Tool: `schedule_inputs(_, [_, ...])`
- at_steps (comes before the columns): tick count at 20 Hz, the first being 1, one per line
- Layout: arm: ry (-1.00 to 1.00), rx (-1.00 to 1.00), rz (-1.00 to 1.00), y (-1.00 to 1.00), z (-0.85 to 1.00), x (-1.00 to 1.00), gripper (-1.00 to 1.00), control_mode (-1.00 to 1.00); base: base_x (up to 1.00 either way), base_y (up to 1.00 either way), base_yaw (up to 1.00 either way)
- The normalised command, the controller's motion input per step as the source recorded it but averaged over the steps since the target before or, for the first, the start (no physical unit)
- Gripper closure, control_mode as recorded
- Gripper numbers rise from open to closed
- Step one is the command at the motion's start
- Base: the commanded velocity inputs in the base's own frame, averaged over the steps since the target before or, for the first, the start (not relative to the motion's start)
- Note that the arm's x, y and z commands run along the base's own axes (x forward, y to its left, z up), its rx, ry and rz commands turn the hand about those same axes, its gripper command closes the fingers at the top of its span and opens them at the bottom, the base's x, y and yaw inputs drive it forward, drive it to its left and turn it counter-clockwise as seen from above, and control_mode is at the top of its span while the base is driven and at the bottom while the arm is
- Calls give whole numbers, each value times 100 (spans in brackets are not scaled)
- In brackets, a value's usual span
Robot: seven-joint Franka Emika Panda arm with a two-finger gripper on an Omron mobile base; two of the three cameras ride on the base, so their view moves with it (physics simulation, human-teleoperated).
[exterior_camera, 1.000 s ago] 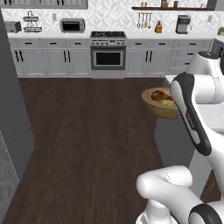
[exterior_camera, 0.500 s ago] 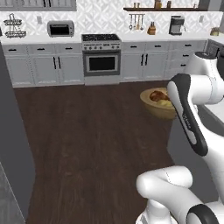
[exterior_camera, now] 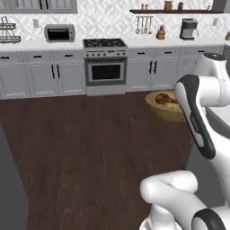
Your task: Pick the chicken drumstick and potato from their plates and place them in the bowl. Then put the bowl in the fridge.
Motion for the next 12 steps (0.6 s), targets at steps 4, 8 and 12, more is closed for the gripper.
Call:
schedule_inputs(4, [0, 0, 0, 0, 0, 0, 100, 100, 100, -1, 2])
schedule_inputs(8, [0, 0, 0, 0, 0, 0, 100, 100, 100, 0, 16])
schedule_inputs(12, [0, 0, 0, 0, 0, 0, 100, 100, 100, -6, 34])
